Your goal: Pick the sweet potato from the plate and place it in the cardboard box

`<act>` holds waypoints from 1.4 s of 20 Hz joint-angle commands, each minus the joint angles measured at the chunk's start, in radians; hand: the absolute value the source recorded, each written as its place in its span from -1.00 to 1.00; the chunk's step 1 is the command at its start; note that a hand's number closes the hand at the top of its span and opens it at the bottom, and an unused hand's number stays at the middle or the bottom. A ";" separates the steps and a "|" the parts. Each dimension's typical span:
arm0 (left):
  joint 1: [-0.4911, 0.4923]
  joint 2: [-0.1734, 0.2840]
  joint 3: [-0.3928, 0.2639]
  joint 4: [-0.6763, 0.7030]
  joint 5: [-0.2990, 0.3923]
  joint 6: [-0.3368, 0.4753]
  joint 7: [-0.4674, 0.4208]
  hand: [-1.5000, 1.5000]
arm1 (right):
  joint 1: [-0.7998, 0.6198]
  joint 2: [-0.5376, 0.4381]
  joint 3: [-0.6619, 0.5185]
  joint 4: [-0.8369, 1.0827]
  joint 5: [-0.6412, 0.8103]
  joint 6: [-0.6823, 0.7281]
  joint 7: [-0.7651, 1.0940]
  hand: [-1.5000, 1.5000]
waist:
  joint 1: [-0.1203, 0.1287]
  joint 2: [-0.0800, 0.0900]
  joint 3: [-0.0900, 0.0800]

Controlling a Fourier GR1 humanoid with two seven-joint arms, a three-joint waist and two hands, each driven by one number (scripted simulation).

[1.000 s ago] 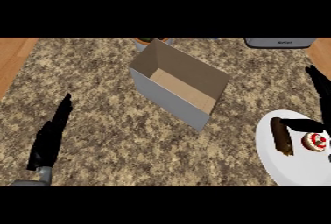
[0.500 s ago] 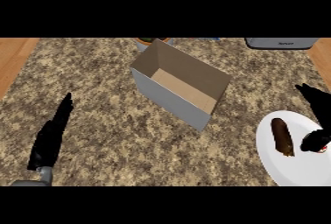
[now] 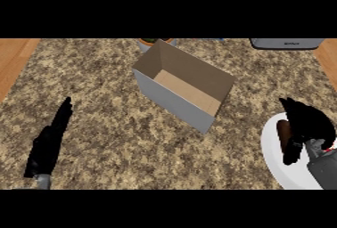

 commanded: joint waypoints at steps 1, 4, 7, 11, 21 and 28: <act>-0.046 -0.028 0.027 0.044 -0.013 -0.020 -0.005 0.00 | 0.047 0.053 -0.031 -0.086 0.058 0.045 0.081 -1.00 | -0.007 0.001 0.001; -0.069 -0.038 0.045 0.065 -0.018 -0.036 0.014 0.00 | 0.037 0.076 -0.056 -0.065 0.090 0.096 0.078 -1.00 | -0.006 0.001 0.001; 0.055 -0.034 0.038 -0.046 -0.037 -0.041 0.000 0.00 | 0.053 0.083 -0.068 -0.054 0.135 0.122 0.080 -1.00 | -0.002 0.000 0.001; -0.034 -0.045 0.082 0.040 -0.036 -0.074 -0.007 0.00 | 0.068 0.150 -0.088 -0.006 0.202 0.102 0.067 -1.00 | -0.003 0.001 0.001; -0.041 -0.084 0.104 0.020 -0.093 -0.082 0.013 0.00 | 0.050 0.171 -0.200 0.071 0.279 0.120 -0.075 -1.00 | -0.003 0.001 0.001; -0.025 -0.119 0.119 0.052 -0.116 -0.119 -0.024 0.00 | 0.115 0.240 -0.218 0.133 0.399 0.012 -0.159 -1.00 | -0.003 0.002 0.001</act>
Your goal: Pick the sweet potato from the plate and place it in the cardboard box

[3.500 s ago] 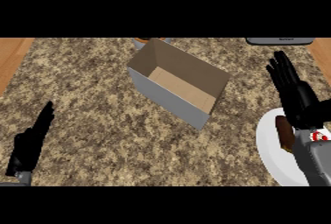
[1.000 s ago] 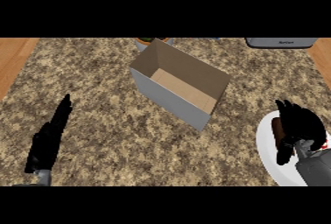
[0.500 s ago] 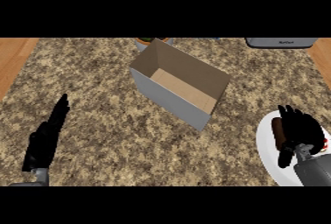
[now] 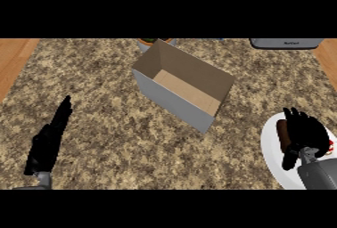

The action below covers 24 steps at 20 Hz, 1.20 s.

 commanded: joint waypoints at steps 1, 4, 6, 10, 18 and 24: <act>-0.020 0.007 0.032 -0.005 0.009 -0.034 0.012 0.00 | -0.035 -0.004 -0.056 0.127 0.040 -0.052 -0.098 -1.00 | 0.002 0.001 0.000; -0.011 -0.017 0.034 -0.005 -0.015 -0.029 0.020 0.00 | -0.031 0.059 -0.048 0.137 0.091 -0.062 -0.087 -1.00 | 0.001 0.000 0.000; 0.014 -0.032 0.029 -0.012 -0.031 -0.029 0.000 0.00 | -0.022 0.064 -0.078 0.127 0.094 -0.055 -0.093 -1.00 | 0.001 0.000 0.000; -0.028 -0.055 0.014 -0.024 -0.060 -0.014 0.046 0.00 | -0.049 0.057 -0.095 0.182 0.115 -0.040 -0.131 -1.00 | 0.002 0.001 0.000; -0.038 -0.031 0.087 0.028 -0.022 -0.076 -0.002 0.00 | -0.018 0.109 -0.118 0.176 0.153 -0.020 -0.126 1.00 | 0.000 0.000 0.000; -0.011 -0.080 0.028 0.029 -0.089 -0.021 -0.036 0.00 | -0.015 0.049 -0.049 0.189 0.293 -0.180 -0.177 1.00 | 0.003 0.000 0.000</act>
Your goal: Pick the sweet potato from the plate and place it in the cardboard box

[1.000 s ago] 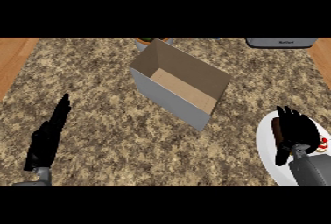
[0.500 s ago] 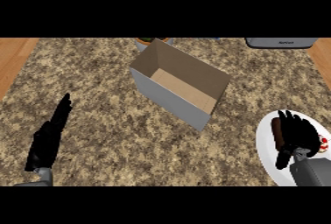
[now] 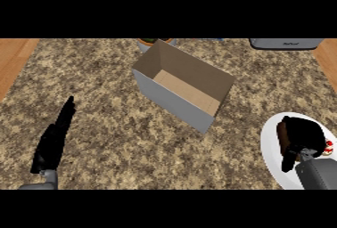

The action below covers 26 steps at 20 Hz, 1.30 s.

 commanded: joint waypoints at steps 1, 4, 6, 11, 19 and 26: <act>-0.021 0.018 0.014 -0.002 0.013 -0.025 0.005 0.00 | -0.010 0.005 0.041 0.008 0.101 -0.114 0.017 1.00 | 0.001 0.003 0.004; 0.020 0.007 0.008 -0.047 0.006 -0.022 0.030 0.00 | 0.055 -0.038 0.039 -0.024 0.121 -0.157 -0.046 1.00 | 0.000 0.002 0.004; -0.008 0.004 0.007 -0.034 0.006 -0.015 0.019 0.00 | -0.071 -0.075 0.002 0.084 0.014 -0.189 -0.266 1.00 | 0.014 0.007 0.006; -0.037 0.017 0.008 -0.045 0.025 -0.044 0.047 0.00 | -0.204 -0.075 -0.027 0.117 -0.171 -0.169 -0.602 1.00 | 0.042 0.013 0.008; 0.012 0.016 0.027 0.004 0.023 -0.045 -0.040 0.00 | -0.396 -0.113 -0.136 0.426 -0.172 -0.348 -0.825 1.00 | 0.017 0.008 0.005; 0.030 0.005 0.008 -0.078 0.008 -0.034 0.022 0.00 | -0.457 -0.054 -0.239 0.309 -0.422 -0.167 -0.966 1.00 | 0.005 -0.001 0.004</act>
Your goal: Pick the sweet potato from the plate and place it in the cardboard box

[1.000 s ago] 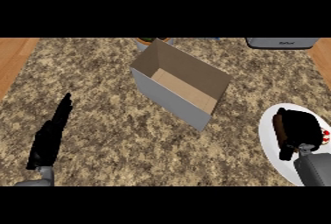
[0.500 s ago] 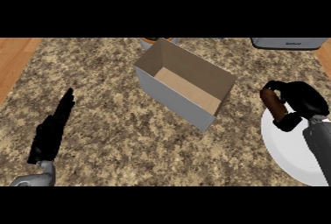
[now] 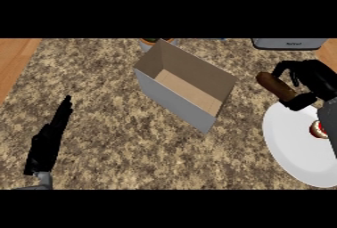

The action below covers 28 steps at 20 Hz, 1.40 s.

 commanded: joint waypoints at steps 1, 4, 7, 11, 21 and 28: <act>-0.027 0.028 0.038 -0.005 0.018 -0.009 0.031 0.00 | -0.026 0.050 -0.059 -0.090 -0.159 0.087 -0.109 1.00 | -0.021 -0.008 0.000; -0.033 0.011 0.038 0.058 0.014 0.002 -0.005 0.00 | -0.064 0.070 -0.090 -0.144 -0.258 0.207 -0.110 1.00 | -0.027 -0.006 -0.002; 0.007 0.003 0.012 -0.006 0.011 -0.012 0.012 0.00 | -0.052 0.067 -0.102 -0.247 -0.318 0.283 -0.089 1.00 | -0.019 -0.007 -0.001; -0.010 0.006 0.022 -0.037 0.013 -0.013 0.058 0.00 | -0.049 0.125 -0.091 -0.378 -0.366 0.336 0.032 1.00 | -0.014 -0.005 -0.001; 0.008 0.008 0.030 0.017 0.008 -0.029 -0.038 0.00 | -0.216 0.311 0.050 -0.408 -0.275 0.282 0.345 1.00 | -0.002 -0.001 -0.001; -0.031 -0.013 0.017 0.058 -0.016 -0.010 -0.021 0.00 | -0.362 0.437 0.128 -0.169 -0.176 0.204 0.417 1.00 | 0.004 0.002 -0.001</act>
